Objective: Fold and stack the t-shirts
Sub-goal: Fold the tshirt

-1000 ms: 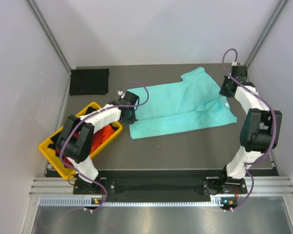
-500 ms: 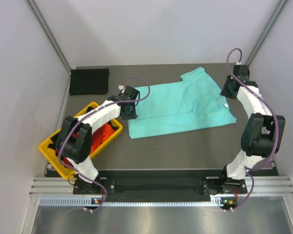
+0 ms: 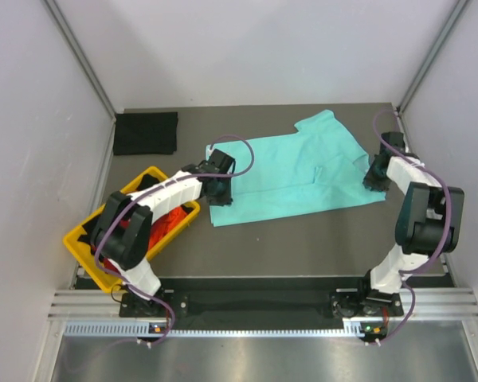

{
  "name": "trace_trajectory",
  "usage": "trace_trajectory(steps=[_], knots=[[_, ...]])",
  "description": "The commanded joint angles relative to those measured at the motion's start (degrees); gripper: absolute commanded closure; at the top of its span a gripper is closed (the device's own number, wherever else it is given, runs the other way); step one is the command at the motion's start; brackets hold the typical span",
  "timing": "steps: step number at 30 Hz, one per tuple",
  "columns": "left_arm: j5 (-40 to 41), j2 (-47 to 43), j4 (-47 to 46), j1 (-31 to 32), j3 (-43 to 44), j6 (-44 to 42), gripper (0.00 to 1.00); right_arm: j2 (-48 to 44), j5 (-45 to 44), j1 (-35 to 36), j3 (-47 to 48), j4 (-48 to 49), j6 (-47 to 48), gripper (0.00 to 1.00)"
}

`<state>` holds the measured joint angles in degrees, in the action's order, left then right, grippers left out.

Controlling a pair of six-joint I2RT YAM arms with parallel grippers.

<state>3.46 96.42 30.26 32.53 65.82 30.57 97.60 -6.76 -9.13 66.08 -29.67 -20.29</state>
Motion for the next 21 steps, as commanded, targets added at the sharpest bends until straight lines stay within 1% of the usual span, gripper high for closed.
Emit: trace_trajectory(steps=[1,7,12,17,21], knots=[[2.76,1.83,0.06,-0.28,-1.05,0.98,0.71,1.10,-2.90,-1.94,-2.61,1.19,-2.03,0.78],[6.29,3.95,1.38,-0.28,-2.54,2.21,0.71,-0.04,-5.27,-5.02,-7.63,1.98,-2.91,0.79],[6.65,2.64,0.59,-0.10,-4.73,3.18,0.71,-3.55,-6.59,-5.20,-10.18,2.07,-4.40,0.79],[7.52,0.35,-0.29,1.39,-7.02,3.18,0.69,-6.89,-6.59,-5.46,-14.05,3.21,-5.72,0.78],[9.01,0.00,1.20,1.39,-6.15,2.22,0.67,-6.81,-7.21,-6.69,-14.66,2.25,-5.63,0.78]])
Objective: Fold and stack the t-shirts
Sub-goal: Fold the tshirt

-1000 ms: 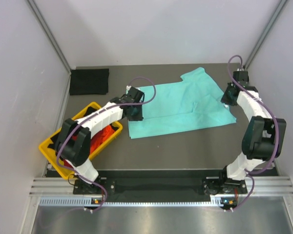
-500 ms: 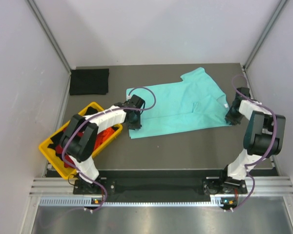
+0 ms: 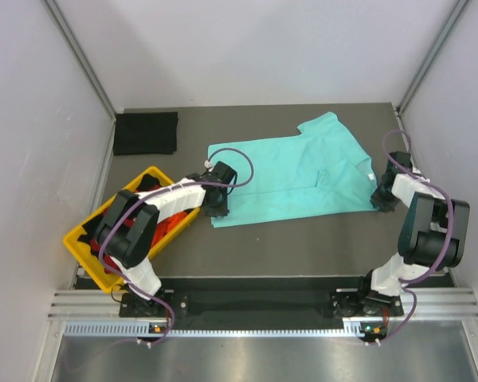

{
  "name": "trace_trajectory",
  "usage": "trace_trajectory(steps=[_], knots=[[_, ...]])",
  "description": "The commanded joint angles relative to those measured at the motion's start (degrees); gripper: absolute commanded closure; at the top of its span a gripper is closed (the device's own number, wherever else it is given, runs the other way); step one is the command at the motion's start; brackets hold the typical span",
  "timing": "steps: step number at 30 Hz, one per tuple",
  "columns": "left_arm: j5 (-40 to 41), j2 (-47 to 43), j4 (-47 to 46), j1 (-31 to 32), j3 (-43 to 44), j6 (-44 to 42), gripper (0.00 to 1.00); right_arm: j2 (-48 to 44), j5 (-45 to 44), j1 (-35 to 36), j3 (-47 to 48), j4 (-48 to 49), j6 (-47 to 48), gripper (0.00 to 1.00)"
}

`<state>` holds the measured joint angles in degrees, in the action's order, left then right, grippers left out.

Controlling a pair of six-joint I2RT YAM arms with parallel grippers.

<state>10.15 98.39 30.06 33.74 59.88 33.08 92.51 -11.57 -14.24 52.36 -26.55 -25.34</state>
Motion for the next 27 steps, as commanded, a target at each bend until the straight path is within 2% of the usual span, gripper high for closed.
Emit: trace_trajectory(steps=[1,5,8,13,16,17,21,23,27], knots=[[2.68,-1.89,2.18,0.19,0.41,-0.47,0.67,-2.59,-2.23,-2.10,-1.03,-1.14,-0.58,0.78],[3.56,-3.90,5.26,0.19,5.49,-1.70,0.66,-5.40,-2.22,-2.64,-0.24,-3.16,-0.76,0.77],[1.54,-5.31,4.66,0.10,8.14,-3.89,0.60,-6.90,-1.61,-2.64,0.64,-4.21,-0.67,0.75],[-4.43,-1.90,3.51,-3.23,9.73,-3.72,0.62,-9.54,3.48,-2.72,1.34,-2.81,0.03,0.73],[-9.16,0.65,4.21,-7.26,13.23,-3.81,0.64,-9.02,11.19,-2.55,4.14,-1.50,2.39,0.68],[-9.88,1.01,4.13,-8.15,14.47,-3.55,0.64,-8.40,17.75,-2.29,5.46,-0.62,4.49,0.65],[-9.54,0.75,-2.19,-9.74,17.64,-3.55,0.58,-4.37,22.28,0.70,14.24,2.62,6.18,0.56],[-8.05,1.63,-4.83,-10.79,19.66,-3.72,0.56,-3.04,27.53,1.06,15.66,8.49,6.36,0.45],[-9.80,5.49,-7.56,-14.66,24.40,-4.87,0.54,4.58,32.31,2.02,21.99,15.90,6.27,0.37]])
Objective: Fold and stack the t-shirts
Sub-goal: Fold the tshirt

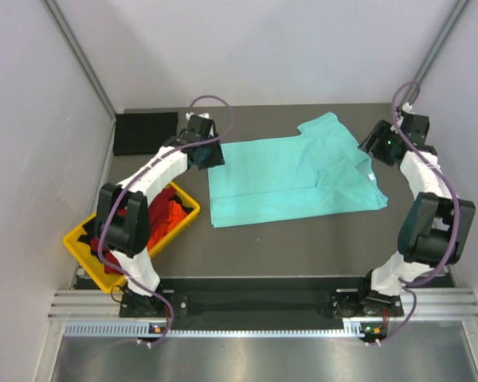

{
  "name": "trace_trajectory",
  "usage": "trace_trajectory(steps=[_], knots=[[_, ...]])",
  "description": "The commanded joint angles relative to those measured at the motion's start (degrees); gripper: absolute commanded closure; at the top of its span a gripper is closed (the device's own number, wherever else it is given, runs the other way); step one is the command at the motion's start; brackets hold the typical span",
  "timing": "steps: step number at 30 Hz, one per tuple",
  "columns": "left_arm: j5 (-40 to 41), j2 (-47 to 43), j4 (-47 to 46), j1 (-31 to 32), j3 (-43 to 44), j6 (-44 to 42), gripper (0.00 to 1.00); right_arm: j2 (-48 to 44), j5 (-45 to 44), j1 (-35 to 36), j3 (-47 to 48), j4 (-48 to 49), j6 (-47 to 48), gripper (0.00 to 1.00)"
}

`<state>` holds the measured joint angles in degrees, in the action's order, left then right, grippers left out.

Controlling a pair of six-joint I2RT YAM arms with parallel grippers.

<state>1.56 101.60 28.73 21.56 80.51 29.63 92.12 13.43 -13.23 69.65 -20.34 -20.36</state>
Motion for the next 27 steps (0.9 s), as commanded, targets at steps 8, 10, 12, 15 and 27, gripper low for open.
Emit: trace_trajectory(steps=[8,10,12,15,27], knots=[[-2.62,15.19,-6.14,-7.50,15.19,-4.13,0.52,23.97,13.71,1.72,21.48,16.98,-0.46,0.32],[-2.53,18.87,-6.06,-7.94,18.27,-4.75,0.52,29.51,13.12,1.72,27.71,16.48,-1.35,0.32],[-2.79,21.26,-5.97,-8.11,21.51,-5.45,0.52,34.41,13.81,1.81,33.96,16.38,-1.96,0.32],[-4.02,26.18,-5.53,-8.38,25.56,-5.98,0.53,40.22,13.82,2.07,39.24,19.89,-3.63,0.33],[-2.00,36.47,-4.04,-8.47,35.24,-7.57,0.55,59.75,8.11,6.38,60.08,24.73,-11.09,0.33]])
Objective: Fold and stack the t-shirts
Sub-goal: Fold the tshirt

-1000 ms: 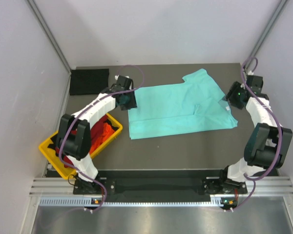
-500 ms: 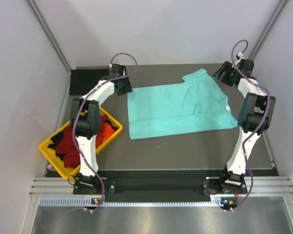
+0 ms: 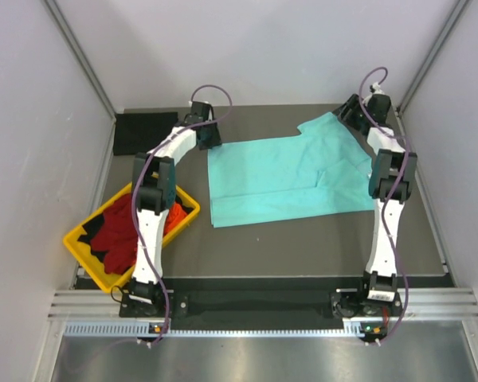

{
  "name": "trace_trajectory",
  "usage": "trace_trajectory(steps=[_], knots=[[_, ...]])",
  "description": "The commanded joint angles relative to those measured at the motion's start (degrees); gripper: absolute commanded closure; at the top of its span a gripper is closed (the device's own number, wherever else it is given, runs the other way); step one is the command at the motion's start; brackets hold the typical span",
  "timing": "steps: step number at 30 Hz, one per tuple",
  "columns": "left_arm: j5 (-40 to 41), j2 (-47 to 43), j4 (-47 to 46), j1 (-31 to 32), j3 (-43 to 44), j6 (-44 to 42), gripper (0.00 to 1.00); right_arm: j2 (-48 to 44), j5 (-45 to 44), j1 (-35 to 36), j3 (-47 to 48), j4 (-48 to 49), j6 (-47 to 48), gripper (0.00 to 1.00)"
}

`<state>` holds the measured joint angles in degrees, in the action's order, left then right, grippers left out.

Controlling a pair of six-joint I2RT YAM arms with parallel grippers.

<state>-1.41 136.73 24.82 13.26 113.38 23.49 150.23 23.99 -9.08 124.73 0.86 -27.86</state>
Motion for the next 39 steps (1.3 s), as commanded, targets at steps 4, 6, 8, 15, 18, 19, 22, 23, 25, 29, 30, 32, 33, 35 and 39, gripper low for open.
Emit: trace_trajectory(steps=[4,6,8,15,18,19,22,23,25,29,30,32,33,35,39], knots=[[1.76,1.09,-1.09,-0.16,2.54,-1.86,0.55,2.96,-4.38,4.16,5.43,6.70,-3.09,0.35],[1.67,0.65,-1.00,-0.16,2.81,-2.04,0.55,4.36,-3.69,4.60,7.28,6.08,-3.17,0.36],[1.76,0.30,-1.18,-0.16,3.07,-2.30,0.54,5.07,-4.91,4.86,8.95,4.59,-3.52,0.39],[5.97,-0.14,0.49,-0.25,5.53,-4.06,0.54,4.63,-6.41,4.86,8.43,3.35,-4.05,0.55],[7.65,-0.06,1.28,-0.25,5.71,-4.94,0.53,4.19,-6.67,4.77,7.99,2.83,-3.52,0.64],[7.39,0.03,1.55,-0.34,5.88,-5.38,0.52,4.02,-6.76,4.77,7.29,3.00,-3.17,0.71],[4.58,1.08,2.69,-0.42,7.02,-5.91,0.50,2.79,-6.76,4.77,5.27,4.93,-2.82,0.86],[4.57,1.96,3.21,-0.51,8.16,-5.99,0.50,2.70,-6.67,4.69,5.18,5.11,-2.64,0.91],[5.62,2.67,4.62,-0.51,8.96,-7.04,0.50,2.70,-6.59,4.51,5.18,5.11,-2.90,1.00],[4.05,3.02,3.49,-0.95,8.70,-8.46,0.51,1.74,-4.83,3.81,2.29,7.48,-4.22,1.00],[3.96,3.54,3.48,-0.95,8.78,-8.54,0.51,1.29,-4.65,3.72,1.23,9.23,-4.57,1.00],[3.87,4.86,4.09,-0.95,9.74,-8.63,0.51,0.59,-4.74,3.63,-0.36,9.95,-4.31,1.00],[3.78,5.21,4.62,-0.95,9.93,-8.72,0.53,0.59,-4.91,3.55,-0.36,9.86,-4.31,1.00],[3.87,5.48,5.24,-0.95,9.58,-8.63,0.54,0.50,-4.65,3.46,-0.45,10.03,-4.40,1.00],[1.85,5.22,4.19,-0.95,8.17,-9.95,0.63,-0.03,-4.13,3.28,-0.97,11.35,-4.66,1.00]])
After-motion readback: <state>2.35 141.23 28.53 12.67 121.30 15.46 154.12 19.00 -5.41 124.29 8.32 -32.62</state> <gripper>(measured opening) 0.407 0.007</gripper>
